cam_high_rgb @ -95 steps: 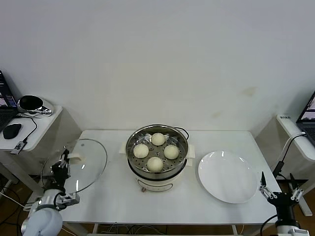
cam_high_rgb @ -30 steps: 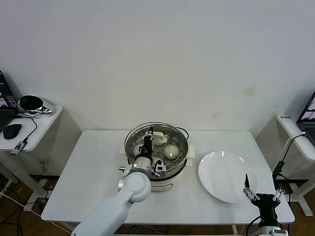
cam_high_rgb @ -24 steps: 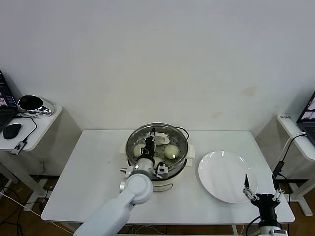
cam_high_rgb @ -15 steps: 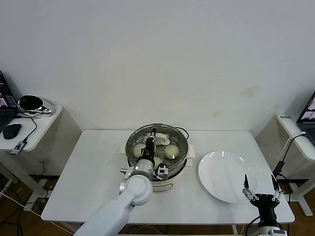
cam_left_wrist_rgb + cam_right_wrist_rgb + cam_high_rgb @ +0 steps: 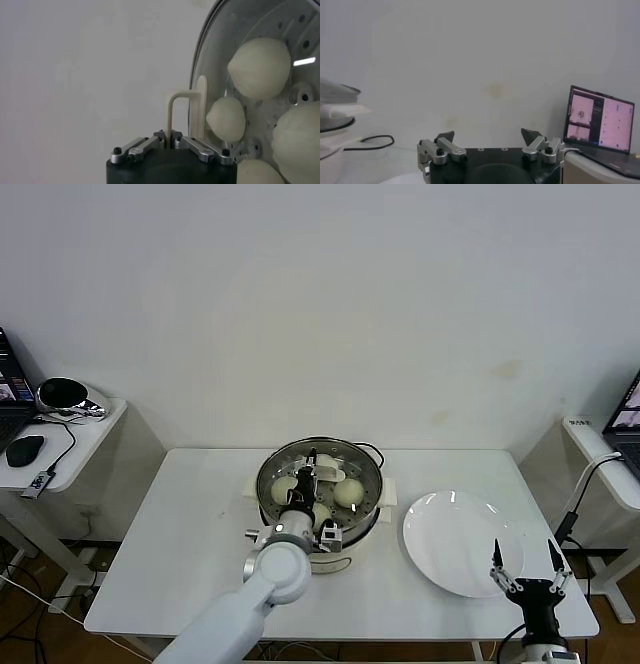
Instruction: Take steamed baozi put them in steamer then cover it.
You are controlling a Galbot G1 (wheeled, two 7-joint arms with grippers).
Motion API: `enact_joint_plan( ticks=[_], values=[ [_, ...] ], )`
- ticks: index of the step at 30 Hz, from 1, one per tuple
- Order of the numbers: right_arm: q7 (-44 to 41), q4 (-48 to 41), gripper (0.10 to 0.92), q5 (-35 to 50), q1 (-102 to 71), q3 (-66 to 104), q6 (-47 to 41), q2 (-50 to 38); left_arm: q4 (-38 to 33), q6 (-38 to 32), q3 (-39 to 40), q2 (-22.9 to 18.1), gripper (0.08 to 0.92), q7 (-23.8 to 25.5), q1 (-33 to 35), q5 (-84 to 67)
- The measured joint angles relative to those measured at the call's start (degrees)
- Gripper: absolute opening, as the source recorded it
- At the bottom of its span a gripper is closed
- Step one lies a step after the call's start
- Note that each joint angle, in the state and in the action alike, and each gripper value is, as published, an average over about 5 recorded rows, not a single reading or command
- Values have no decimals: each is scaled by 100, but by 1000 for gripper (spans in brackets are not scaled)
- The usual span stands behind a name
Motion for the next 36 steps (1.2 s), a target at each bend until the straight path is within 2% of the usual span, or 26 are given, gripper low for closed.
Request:
enact_joint_plan(
  ticks=[5,14,21,25,28,36],
  values=[
    [0,-12,823,-5,2,-9,8,-12,5,-8,-43,-54,185,-62,44,-36],
    [-1,-15,823,-30,5,-47,12,-19,-214,18,-136,5,443,-122,191,-148],
    [2,-17,823,-33,-4,-53,20,-33,-685,-77,-331,216,642,-286,559,-408],
    [7,-30,823,-48,5,-76,24,-18,-1074,-292,-569,388,759,-537,968,-784],
    [5,-54,823,-74,7,-109,40,-11,-1372,-627,-849,495,810,-851,1374,-1216],
    [-50,-151,823,-64,-9,-288,134,-75,-2007,-2000,-2165,343,823,-1787,2990,-3273]
  ],
)
